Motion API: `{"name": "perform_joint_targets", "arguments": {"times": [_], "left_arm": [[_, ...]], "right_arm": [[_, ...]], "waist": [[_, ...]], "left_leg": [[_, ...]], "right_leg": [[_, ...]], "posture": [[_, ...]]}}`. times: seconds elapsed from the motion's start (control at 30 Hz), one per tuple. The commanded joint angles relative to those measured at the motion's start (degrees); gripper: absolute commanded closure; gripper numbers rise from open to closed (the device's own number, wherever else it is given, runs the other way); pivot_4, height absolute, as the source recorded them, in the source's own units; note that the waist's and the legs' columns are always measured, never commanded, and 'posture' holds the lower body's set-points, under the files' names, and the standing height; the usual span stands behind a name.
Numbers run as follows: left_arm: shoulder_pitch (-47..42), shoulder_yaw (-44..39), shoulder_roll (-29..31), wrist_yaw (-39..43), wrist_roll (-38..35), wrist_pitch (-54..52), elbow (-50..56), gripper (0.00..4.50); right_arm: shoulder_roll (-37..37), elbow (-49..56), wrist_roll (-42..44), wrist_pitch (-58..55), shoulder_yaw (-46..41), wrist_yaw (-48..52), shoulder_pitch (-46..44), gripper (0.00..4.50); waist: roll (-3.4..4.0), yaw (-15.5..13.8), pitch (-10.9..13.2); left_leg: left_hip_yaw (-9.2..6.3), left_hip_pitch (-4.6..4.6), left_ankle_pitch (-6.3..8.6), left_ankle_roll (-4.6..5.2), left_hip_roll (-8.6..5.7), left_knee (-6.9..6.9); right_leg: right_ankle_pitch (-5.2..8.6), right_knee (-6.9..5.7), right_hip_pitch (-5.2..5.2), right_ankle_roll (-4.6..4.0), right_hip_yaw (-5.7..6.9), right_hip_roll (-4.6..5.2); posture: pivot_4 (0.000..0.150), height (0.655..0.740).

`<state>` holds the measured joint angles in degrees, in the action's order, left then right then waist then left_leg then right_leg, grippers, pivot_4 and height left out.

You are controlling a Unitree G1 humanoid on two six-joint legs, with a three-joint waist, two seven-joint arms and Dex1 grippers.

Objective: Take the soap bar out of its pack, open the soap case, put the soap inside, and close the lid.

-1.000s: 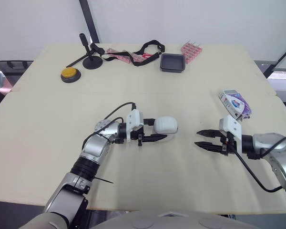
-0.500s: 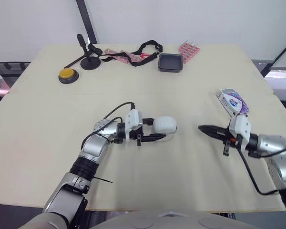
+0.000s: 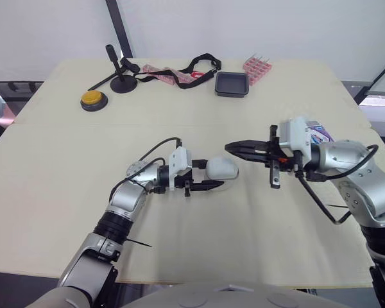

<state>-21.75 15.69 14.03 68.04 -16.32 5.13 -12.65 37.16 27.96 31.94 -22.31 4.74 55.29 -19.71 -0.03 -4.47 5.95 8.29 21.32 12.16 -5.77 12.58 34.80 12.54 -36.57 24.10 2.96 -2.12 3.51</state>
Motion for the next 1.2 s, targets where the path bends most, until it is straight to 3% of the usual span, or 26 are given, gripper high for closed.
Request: {"name": "perform_joint_targets", "arguments": {"times": [0.03,1.2], "left_arm": [[-0.1,-0.7,0.3,-0.1,-0.7,-0.2,1.2,2.59],[0.0,-1.2,0.9,-0.9,-0.7,-1.6,2.1,2.59]], "right_arm": [[0.1,0.6,-1.8,-0.3,1.3,-0.5,-1.6,4.41],[1.6,-8.5,-11.0,3.6,6.5,5.4,1.0,4.41]], "waist": [[0.00,0.0,0.0],[0.00,0.1,0.0]], "left_leg": [[0.00,0.00,-0.01,-0.02,0.00,0.00],[0.00,-0.06,-0.11,-0.28,0.00,-0.03]], "right_leg": [[-0.01,0.00,0.00,0.02,0.00,0.00],[-0.02,0.01,-0.06,0.03,-0.01,0.00]], "posture": [[0.150,0.7400],[0.150,0.7400]]}}
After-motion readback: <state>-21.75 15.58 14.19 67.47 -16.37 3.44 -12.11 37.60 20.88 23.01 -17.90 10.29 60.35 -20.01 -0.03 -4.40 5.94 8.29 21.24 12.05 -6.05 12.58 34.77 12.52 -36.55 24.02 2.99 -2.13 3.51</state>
